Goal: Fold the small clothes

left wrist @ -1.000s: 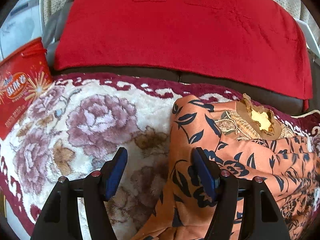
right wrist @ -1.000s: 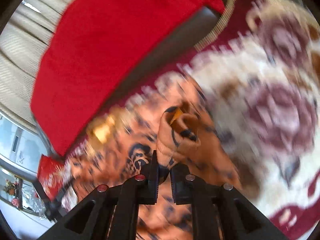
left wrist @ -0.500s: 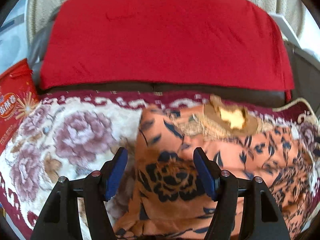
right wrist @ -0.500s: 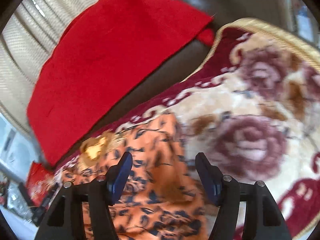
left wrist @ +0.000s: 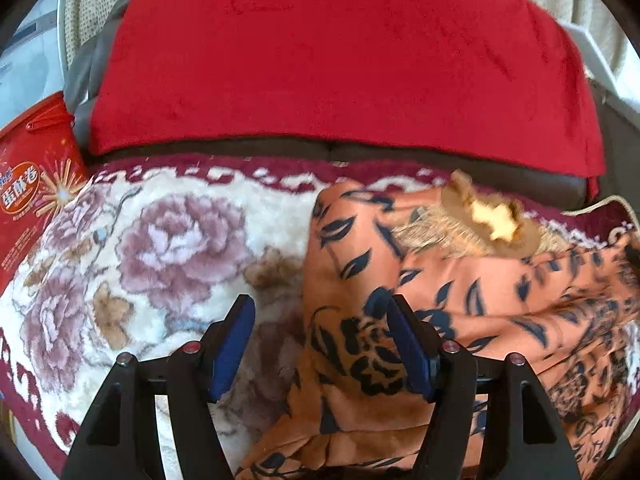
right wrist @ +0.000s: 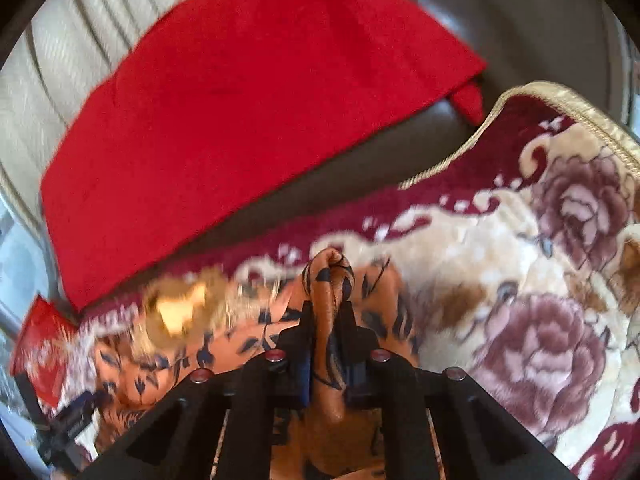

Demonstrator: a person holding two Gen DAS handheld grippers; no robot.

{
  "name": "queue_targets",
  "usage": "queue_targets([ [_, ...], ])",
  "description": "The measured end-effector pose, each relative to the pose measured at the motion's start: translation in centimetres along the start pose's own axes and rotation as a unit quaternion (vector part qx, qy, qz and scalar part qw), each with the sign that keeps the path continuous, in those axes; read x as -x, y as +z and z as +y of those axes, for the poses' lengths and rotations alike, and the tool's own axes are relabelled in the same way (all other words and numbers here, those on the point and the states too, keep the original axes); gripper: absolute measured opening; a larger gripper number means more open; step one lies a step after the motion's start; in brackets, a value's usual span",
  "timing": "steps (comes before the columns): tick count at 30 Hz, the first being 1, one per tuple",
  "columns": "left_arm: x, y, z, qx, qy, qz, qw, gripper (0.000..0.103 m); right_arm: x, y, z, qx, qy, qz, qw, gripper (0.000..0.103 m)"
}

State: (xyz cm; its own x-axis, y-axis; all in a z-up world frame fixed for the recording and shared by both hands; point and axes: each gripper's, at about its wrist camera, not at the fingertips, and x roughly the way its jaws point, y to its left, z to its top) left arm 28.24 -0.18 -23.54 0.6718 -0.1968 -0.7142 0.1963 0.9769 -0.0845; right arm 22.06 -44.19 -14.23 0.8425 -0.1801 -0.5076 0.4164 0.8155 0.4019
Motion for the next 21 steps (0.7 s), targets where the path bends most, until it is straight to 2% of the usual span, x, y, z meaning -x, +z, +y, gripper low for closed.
queue_targets([
  [2,-0.2,0.2,-0.6,-0.012,-0.005,-0.002,0.9999,0.069,-1.7,0.2,-1.2,-0.023,0.011,0.005,1.0,0.012],
  [5,-0.7,0.1,-2.1,-0.027,-0.019,0.012,0.9994,0.071,-5.7,-0.4,-3.0,-0.046,-0.028,0.039,0.998,0.017],
  [7,-1.2,-0.2,-2.8,-0.036,-0.027,0.03,0.9985,0.075,-7.5,-0.2,-3.6,-0.054,-0.025,0.069,0.996,0.019],
  [8,-1.5,-0.4,-3.0,-0.038,-0.023,0.036,0.9983,0.076,-7.2,0.1,-3.7,-0.048,-0.022,0.07,0.996,0.021],
  [10,-1.9,-0.5,-3.1,-0.04,-0.022,0.04,0.9982,0.076,-5.7,0.6,-3.6,-0.043,-0.036,0.055,0.997,0.023],
  [15,-1.5,-0.2,-3.2,-0.015,-0.034,0.033,0.9988,0.076,0.7,1.2,-3.8,-0.033,-0.054,-0.035,0.997,0.026],
  [16,-1.2,-0.1,-3.3,-0.015,-0.037,0.025,0.9989,0.076,1.3,1.1,-3.4,-0.019,-0.036,-0.036,0.999,0.026],
  [18,-0.5,0.0,-4.1,-0.023,-0.042,0.008,0.9988,0.077,1.0,0.5,-2.1,0.0,0.024,0.001,1.0,0.026],
  [21,-0.1,0.0,-5.5,-0.035,-0.057,0.003,0.9978,0.078,-0.3,-1.2,0.8,0.026,0.067,0.049,0.996,0.026],
])
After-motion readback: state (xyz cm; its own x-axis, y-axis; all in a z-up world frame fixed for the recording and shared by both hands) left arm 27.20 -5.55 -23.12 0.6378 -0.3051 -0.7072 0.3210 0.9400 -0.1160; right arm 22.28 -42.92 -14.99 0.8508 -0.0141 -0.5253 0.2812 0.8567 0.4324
